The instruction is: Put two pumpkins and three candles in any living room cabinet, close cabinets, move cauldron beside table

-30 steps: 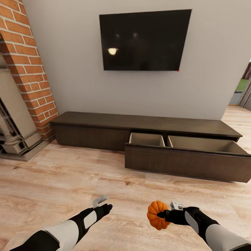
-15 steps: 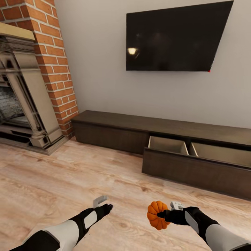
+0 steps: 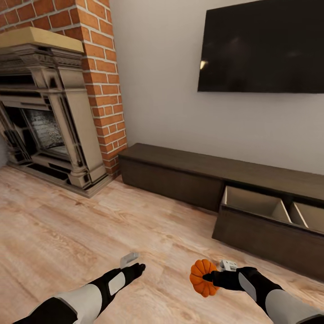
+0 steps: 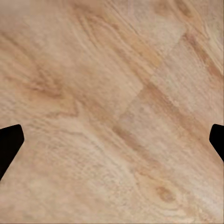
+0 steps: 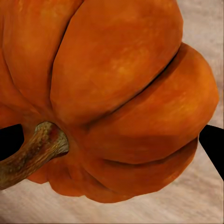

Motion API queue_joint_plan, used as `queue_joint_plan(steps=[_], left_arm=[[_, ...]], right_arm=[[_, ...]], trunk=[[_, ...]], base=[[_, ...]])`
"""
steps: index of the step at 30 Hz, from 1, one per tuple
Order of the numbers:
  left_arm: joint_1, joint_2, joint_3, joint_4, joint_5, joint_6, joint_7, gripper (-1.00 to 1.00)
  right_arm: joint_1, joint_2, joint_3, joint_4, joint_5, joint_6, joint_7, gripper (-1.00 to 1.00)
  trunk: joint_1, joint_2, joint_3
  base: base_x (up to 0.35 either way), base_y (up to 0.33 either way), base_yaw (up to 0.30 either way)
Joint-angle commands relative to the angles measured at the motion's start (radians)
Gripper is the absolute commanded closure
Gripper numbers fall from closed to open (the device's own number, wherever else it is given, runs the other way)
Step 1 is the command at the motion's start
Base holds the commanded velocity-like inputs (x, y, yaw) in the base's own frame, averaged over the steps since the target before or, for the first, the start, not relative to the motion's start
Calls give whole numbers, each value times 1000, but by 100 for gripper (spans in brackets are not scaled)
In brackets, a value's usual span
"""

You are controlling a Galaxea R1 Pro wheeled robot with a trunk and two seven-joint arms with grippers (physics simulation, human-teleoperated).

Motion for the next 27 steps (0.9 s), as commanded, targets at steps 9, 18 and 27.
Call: queue_joint_plan(steps=[9, 18, 27], left_arm=[[-1, -2, -9, 17, 11, 3, -2, -100], [-1, -2, -9, 19, 11, 2, -2, -100], [-1, -2, -8, 20, 11, 2, -2, -100]], right_arm=[[0, 0, 1, -2, -9, 7, 2, 100], [0, 0, 1, -2, -8, 7, 3, 100], [1, 0, 4, -2, -7, 7, 3, 100]], trunk=[[0, 0, -1], [0, 0, -1], [0, 0, -1]], base=[[289, 171, 288], [291, 157, 117], [292, 40, 1]])
